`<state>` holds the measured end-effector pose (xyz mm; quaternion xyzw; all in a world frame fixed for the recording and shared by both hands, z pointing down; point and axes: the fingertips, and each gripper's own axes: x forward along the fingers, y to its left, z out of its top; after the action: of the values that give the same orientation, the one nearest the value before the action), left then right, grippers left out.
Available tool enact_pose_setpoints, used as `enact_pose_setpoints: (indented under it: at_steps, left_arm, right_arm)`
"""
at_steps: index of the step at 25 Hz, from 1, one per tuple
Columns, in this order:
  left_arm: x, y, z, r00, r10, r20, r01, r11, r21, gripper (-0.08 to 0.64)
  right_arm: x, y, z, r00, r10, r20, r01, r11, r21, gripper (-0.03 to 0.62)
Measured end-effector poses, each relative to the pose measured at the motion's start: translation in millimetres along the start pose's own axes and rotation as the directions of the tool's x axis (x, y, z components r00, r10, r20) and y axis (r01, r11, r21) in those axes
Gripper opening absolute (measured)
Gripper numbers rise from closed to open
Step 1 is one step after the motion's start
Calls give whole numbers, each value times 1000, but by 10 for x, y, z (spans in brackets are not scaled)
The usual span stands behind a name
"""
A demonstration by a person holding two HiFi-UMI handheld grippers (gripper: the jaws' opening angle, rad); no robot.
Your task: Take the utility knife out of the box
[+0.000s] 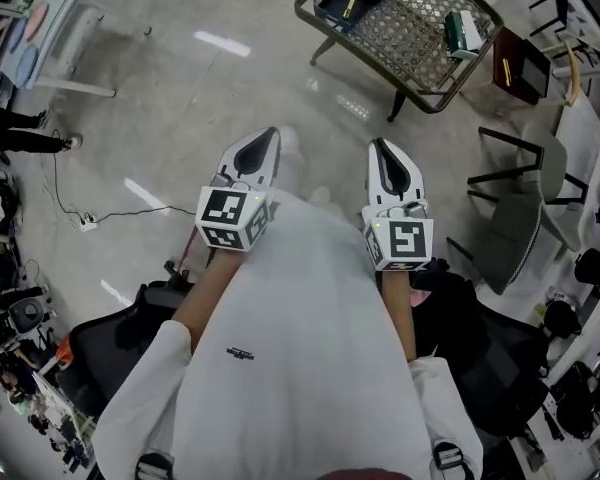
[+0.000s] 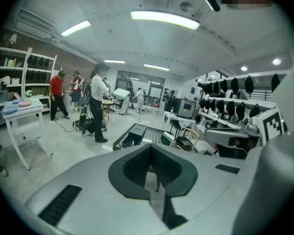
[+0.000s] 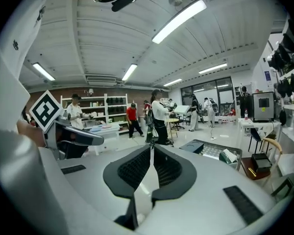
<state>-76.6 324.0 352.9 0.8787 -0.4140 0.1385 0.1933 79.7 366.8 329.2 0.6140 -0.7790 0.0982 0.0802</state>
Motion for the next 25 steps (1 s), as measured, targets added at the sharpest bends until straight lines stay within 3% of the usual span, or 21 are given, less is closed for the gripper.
enact_pose_setpoints:
  at_steps: [13,25]
  left_arm:
    - [1118,251,501,999,-40,14,40,999,-31,0]
    - [2157,1093,1288,996,-83,23,84,996,-36,0]
  right_arm:
    - [804,-669,127,998,-40,-46,41,999,13,0]
    - [2218,-1066,628,994,-87,-69,87,996,-6,1]
